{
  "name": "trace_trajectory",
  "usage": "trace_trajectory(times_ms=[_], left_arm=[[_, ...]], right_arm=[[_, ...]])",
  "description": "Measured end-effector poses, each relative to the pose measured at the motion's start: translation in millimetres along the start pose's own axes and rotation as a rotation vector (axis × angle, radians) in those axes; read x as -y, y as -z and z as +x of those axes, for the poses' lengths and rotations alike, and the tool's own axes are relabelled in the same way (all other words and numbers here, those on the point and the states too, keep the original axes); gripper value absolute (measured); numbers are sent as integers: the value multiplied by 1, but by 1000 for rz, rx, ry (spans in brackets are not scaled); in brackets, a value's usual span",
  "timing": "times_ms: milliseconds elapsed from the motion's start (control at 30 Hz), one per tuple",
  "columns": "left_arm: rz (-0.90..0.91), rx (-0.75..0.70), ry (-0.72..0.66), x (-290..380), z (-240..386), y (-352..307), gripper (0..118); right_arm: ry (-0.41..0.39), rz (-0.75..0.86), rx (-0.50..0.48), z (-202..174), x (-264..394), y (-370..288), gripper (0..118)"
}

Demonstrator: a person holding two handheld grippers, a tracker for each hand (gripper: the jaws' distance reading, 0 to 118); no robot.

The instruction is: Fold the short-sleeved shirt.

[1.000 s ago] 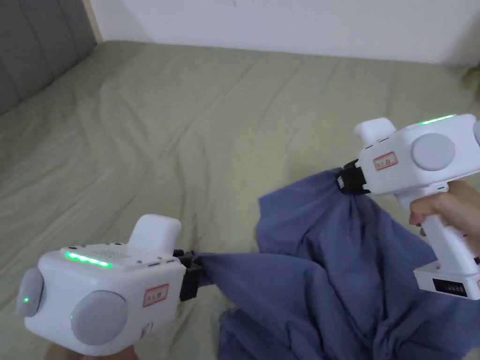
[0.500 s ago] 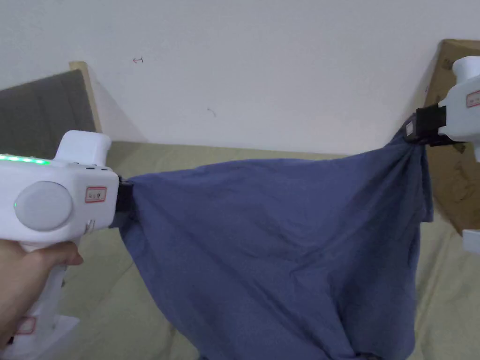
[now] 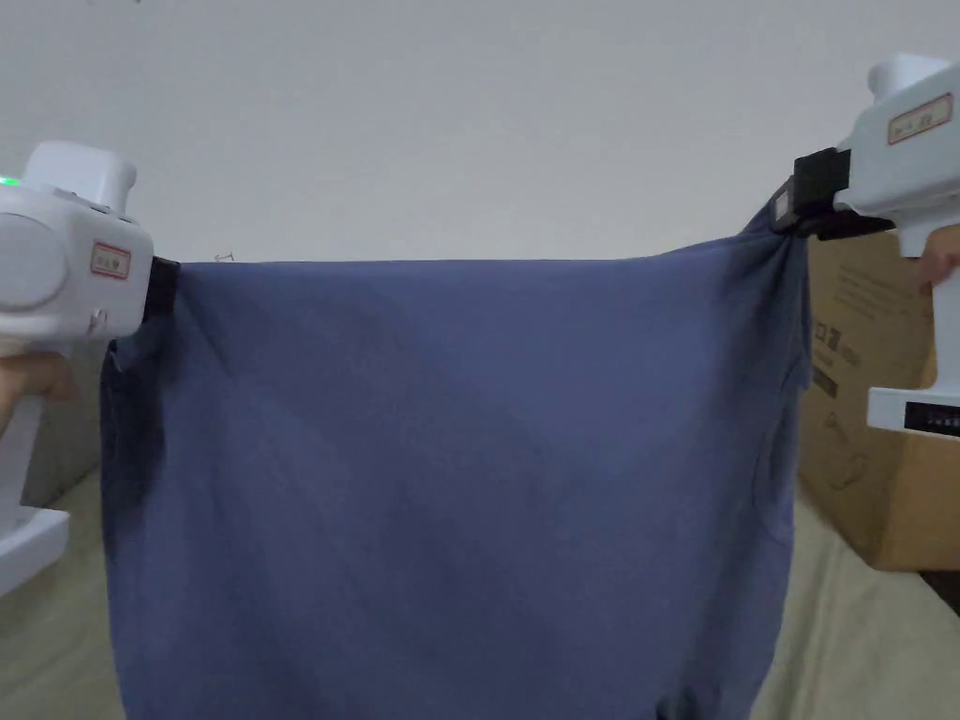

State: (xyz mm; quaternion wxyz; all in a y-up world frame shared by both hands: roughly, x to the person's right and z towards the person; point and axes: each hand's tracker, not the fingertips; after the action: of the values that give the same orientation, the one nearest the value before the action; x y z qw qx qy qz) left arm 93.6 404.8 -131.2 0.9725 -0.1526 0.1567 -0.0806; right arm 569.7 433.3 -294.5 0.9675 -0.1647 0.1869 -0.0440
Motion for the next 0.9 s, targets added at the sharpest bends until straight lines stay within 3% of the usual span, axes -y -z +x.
trace_trajectory(times_ms=[133, 300, 533, 600, 667, 900], left_arm=[[30, -38, 66, -41, -3, 32, 0], [56, -49, 115, -96, -4, 77, 0], [117, -74, 125, -166, 0, 133, 0], [165, -106, 126, -180, 2, 140, 0], [200, -118, 128, -191, 2, 147, 0], [188, -129, 116, -185, 9, 200, 0]], right_arm=[[78, 12, -17, 5, -31, 22, 5], [37, 35, 32, -4, -82, 51, 5], [87, 89, 44, 2, -151, 90, 5], [70, 127, 32, -1, -164, 89, 5], [2, 154, 72, -5, -175, 90, 5], [32, 150, 59, 4, -172, 121, 5]])
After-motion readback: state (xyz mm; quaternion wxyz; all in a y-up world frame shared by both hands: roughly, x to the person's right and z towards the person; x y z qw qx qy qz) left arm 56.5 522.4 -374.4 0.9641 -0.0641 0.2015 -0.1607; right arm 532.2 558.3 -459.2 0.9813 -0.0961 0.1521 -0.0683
